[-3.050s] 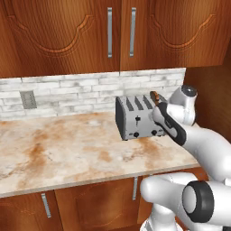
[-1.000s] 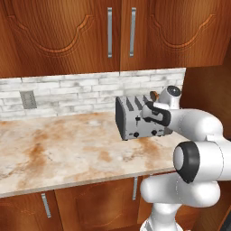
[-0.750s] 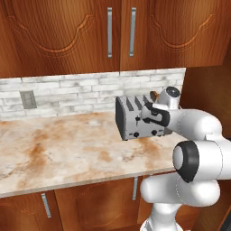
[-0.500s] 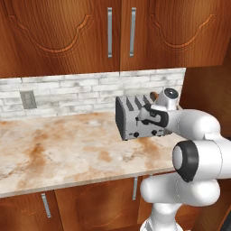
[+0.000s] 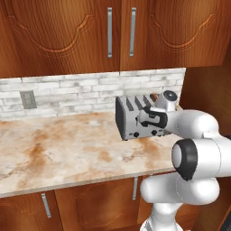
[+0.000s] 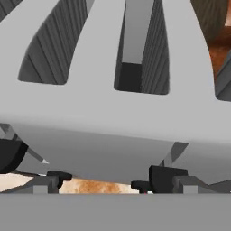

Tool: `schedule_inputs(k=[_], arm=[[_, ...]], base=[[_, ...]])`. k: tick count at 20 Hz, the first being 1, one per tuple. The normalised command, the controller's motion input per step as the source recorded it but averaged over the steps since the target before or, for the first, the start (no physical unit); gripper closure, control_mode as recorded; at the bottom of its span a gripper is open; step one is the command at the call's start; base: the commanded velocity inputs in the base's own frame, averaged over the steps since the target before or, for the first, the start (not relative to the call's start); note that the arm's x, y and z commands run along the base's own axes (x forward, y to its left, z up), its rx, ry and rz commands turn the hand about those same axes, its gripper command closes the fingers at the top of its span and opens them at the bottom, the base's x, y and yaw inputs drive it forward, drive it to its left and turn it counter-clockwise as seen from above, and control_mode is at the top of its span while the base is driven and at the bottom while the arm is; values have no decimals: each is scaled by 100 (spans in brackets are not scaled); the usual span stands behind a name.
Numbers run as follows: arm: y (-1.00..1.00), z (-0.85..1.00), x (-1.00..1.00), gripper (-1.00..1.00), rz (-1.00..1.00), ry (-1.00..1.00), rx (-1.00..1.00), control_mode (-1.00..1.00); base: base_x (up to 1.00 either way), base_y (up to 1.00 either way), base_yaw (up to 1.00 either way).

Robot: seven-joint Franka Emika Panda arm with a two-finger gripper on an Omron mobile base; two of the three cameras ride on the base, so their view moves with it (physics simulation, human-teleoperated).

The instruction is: Start the toaster. Once the lever pops up, take the bread to the plate on the dining counter.

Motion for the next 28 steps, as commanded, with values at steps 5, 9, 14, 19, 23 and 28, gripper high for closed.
schedule_inputs(k=[5,9,14,19,23,28], arm=[[0,-16,0,-100,0,0,0,-100],[0,-16,0,-100,0,0,0,-100],[0,-12,0,-100,0,0,0,-100],[0,-13,0,-100,0,0,0,-100],[0,-14,0,-100,0,0,0,-100],[0,-9,0,-100,0,1,0,-100]], base=[[0,0,0],[0,0,0],[0,0,0],[0,0,0],[0,0,0],[0,0,0]])
